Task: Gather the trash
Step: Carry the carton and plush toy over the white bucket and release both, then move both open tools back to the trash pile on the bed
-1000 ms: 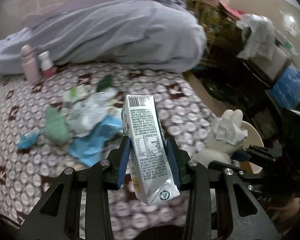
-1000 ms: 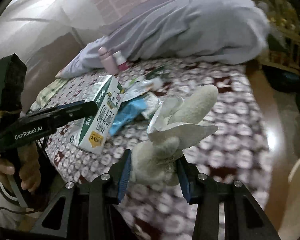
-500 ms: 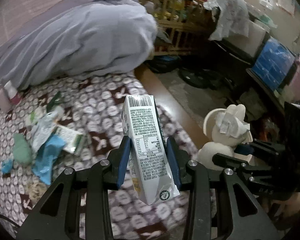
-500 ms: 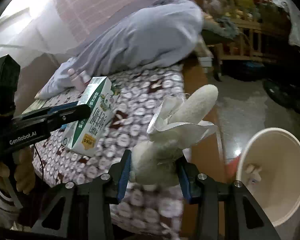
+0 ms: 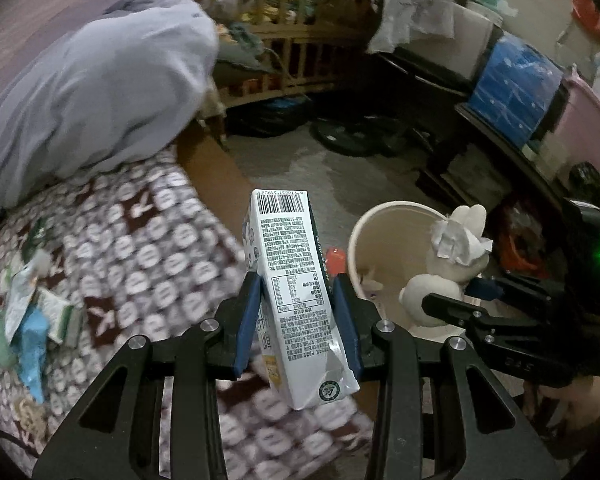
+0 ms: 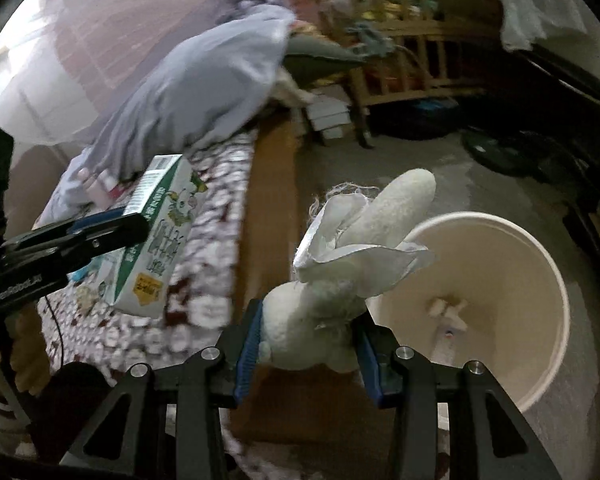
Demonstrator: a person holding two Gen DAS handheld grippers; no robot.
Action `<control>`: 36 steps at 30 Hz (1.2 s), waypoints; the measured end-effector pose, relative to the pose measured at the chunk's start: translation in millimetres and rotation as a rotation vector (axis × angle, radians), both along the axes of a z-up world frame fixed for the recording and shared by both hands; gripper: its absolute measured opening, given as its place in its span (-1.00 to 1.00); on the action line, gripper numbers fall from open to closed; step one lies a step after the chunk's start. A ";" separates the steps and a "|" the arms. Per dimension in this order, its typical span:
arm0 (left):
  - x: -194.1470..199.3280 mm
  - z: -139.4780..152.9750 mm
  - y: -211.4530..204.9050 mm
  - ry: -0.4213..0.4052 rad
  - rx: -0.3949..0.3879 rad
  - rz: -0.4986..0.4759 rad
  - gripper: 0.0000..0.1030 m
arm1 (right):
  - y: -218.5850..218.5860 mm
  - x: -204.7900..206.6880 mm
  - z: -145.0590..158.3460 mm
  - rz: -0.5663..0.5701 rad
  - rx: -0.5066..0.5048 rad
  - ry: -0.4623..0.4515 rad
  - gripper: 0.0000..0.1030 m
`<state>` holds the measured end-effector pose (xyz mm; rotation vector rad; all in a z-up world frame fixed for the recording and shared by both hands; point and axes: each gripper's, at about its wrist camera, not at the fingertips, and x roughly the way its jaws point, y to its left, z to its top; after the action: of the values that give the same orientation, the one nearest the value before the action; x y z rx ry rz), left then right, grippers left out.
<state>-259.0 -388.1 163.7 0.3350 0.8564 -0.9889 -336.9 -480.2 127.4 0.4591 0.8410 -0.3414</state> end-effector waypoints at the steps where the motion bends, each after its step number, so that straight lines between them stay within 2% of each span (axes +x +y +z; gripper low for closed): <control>1: -2.3 -1.4 -7.5 0.001 0.002 -0.010 -0.32 | -5.0 -3.0 -2.2 -0.015 -0.004 0.009 -0.18; 16: -25.7 -36.4 -99.2 0.118 -0.001 -0.113 -0.31 | -69.3 -42.7 -46.5 -0.246 0.006 0.139 -0.14; 19: -26.1 -46.4 -112.4 0.164 -0.018 -0.125 -0.29 | -77.5 -47.3 -52.6 -0.283 0.011 0.158 -0.04; 21: -24.9 -52.5 -119.1 0.195 -0.024 -0.126 -0.29 | -81.2 -50.0 -54.7 -0.300 0.013 0.161 0.09; 22: -23.5 -55.2 -121.7 0.211 -0.025 -0.124 -0.26 | -82.7 -51.5 -54.9 -0.305 0.017 0.157 0.17; 24: -21.0 -58.0 -124.4 0.231 -0.029 -0.113 -0.09 | -84.3 -51.7 -54.8 -0.307 0.021 0.155 0.19; 26: -17.7 -59.3 -122.4 0.239 -0.030 -0.094 -0.04 | -84.6 -50.7 -54.3 -0.314 0.017 0.158 0.19; 32: -12.1 -52.4 -110.5 0.213 -0.007 -0.062 -0.04 | -80.6 -46.9 -52.5 -0.305 0.031 0.136 0.19; 36: -6.1 -43.9 -89.7 0.117 0.024 -0.022 -0.04 | -71.4 -40.0 -51.0 -0.275 0.014 0.132 0.19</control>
<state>-265.2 -477.8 119.8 0.3100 0.9726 -1.0271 -376.9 -551.6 76.4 0.5717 0.9101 -0.6244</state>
